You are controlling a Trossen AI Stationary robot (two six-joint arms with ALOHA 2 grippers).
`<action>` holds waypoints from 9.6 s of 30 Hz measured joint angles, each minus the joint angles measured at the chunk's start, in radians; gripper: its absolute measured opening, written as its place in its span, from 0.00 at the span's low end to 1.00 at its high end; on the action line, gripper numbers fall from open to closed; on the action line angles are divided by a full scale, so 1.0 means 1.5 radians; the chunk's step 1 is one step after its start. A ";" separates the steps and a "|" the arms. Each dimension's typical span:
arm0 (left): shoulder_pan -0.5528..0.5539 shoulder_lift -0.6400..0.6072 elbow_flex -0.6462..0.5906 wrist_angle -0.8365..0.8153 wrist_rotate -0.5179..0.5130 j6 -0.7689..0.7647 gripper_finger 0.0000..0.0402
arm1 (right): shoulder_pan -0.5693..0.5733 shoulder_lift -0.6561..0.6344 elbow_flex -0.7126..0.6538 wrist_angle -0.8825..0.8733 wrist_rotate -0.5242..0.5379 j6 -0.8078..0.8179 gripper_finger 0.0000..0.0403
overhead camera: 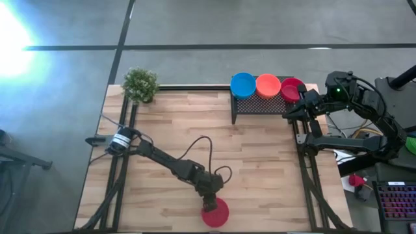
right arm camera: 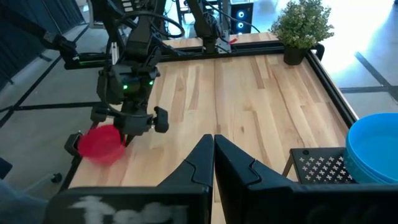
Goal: Pick & Place Mini bowls
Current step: Stack the red bowl on the red bowl, then return to Home Position
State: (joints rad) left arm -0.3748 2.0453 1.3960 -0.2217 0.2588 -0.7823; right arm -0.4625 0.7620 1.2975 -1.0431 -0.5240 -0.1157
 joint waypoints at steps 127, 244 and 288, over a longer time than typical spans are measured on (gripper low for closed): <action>0.169 -0.181 0.172 0.247 -0.999 0.686 0.36 | 0.002 0.233 -0.019 0.318 0.473 0.063 0.02; 0.159 -0.197 0.172 0.245 -0.962 0.701 0.36 | -0.317 0.232 -0.013 -0.165 0.657 0.305 0.29; 0.165 -0.559 0.047 -0.151 -0.658 0.480 0.00 | -0.205 -0.236 0.097 -0.117 0.160 0.130 0.02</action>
State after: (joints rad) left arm -0.1268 1.2073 1.4664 -0.4480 -0.7281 -0.0616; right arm -0.7704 0.4073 1.4428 -1.2185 -0.2844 0.0787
